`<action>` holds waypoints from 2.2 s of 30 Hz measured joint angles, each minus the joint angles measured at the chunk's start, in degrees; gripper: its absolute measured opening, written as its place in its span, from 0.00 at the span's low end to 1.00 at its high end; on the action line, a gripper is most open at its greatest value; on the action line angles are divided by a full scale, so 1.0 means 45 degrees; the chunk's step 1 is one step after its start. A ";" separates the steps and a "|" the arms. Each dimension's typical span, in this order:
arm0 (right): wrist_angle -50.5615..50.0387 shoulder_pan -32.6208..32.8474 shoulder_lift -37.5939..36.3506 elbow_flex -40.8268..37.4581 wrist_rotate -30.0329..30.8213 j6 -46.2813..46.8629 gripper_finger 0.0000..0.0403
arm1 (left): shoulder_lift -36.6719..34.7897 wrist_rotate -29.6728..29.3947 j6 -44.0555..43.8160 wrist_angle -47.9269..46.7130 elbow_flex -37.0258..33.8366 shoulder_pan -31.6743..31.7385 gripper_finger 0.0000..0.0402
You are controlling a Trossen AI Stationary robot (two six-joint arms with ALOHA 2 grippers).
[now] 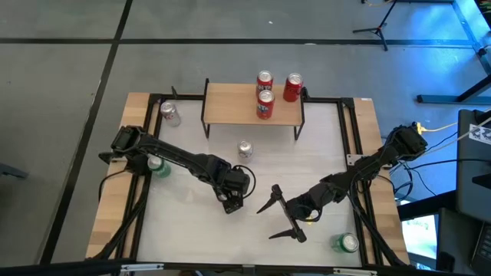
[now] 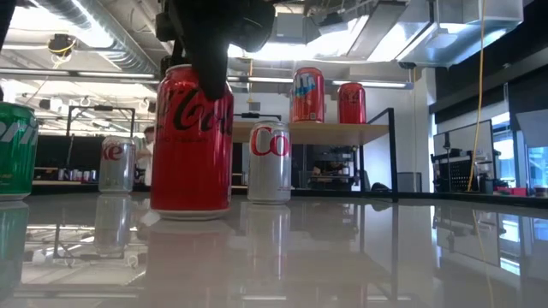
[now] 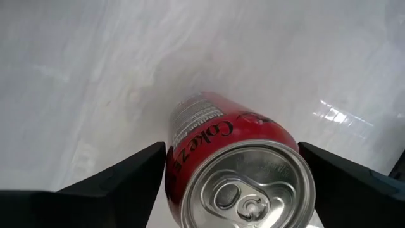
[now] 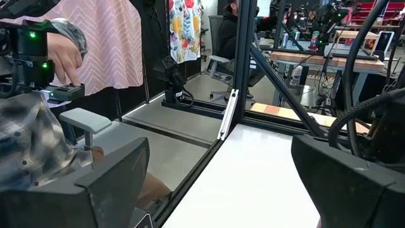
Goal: Place canned beverage on shelf
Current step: Put the red soda can on the shelf and align with the other red soda can
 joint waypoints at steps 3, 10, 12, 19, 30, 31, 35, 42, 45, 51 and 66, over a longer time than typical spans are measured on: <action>-0.0003 0.0003 0.0001 0.0000 -0.0002 0.0000 0.95 | 0.0000 0.0000 0.0008 0.0013 0.0000 0.0000 0.85; -0.0003 0.0003 0.0003 0.0000 0.0000 -0.0005 0.95 | -0.0020 -0.0027 0.0013 0.0295 0.0000 0.0000 0.85; 0.0001 -0.0001 0.0002 0.0000 -0.0001 -0.0004 0.95 | -0.0091 -0.0034 0.0013 0.0277 0.0000 0.0000 0.85; 0.0006 0.0003 0.0003 0.0000 0.0000 -0.0001 0.95 | -0.0632 -0.0141 0.0047 0.0216 -0.0003 -0.0227 0.84; 0.0064 0.0003 0.0003 0.0000 -0.0005 0.0097 0.95 | -0.3200 -0.2629 0.0237 -0.1289 -0.0005 -0.1758 0.84; 0.0089 0.0003 -0.0001 0.0000 -0.0005 0.0109 0.95 | -0.3397 -0.2960 0.0224 -0.1542 -0.0005 -0.2033 0.84; 0.0140 0.0003 0.0094 0.0005 -0.0049 0.0729 0.95 | -0.3995 -0.4816 -0.0185 -0.2221 -0.0301 -0.3468 0.84; 0.0816 0.0013 0.1054 0.0000 -0.0104 0.0845 0.95 | -0.4255 -0.6730 -0.0667 -0.1123 -0.2704 -0.5541 0.84; 0.1296 -0.0001 0.1499 0.0052 0.0054 0.0865 0.95 | -0.4255 -0.6829 -0.0534 0.0703 -0.4348 -0.6014 0.84; 0.1054 0.0003 0.2312 0.0728 0.1306 0.0806 0.95 | -0.4255 -0.8072 0.0001 0.4462 -0.7300 -0.6368 0.84; -0.0527 -0.0509 0.4714 0.1598 0.7594 0.2039 0.95 | -0.4250 -0.9149 0.1446 1.0673 -1.1217 -0.4818 0.84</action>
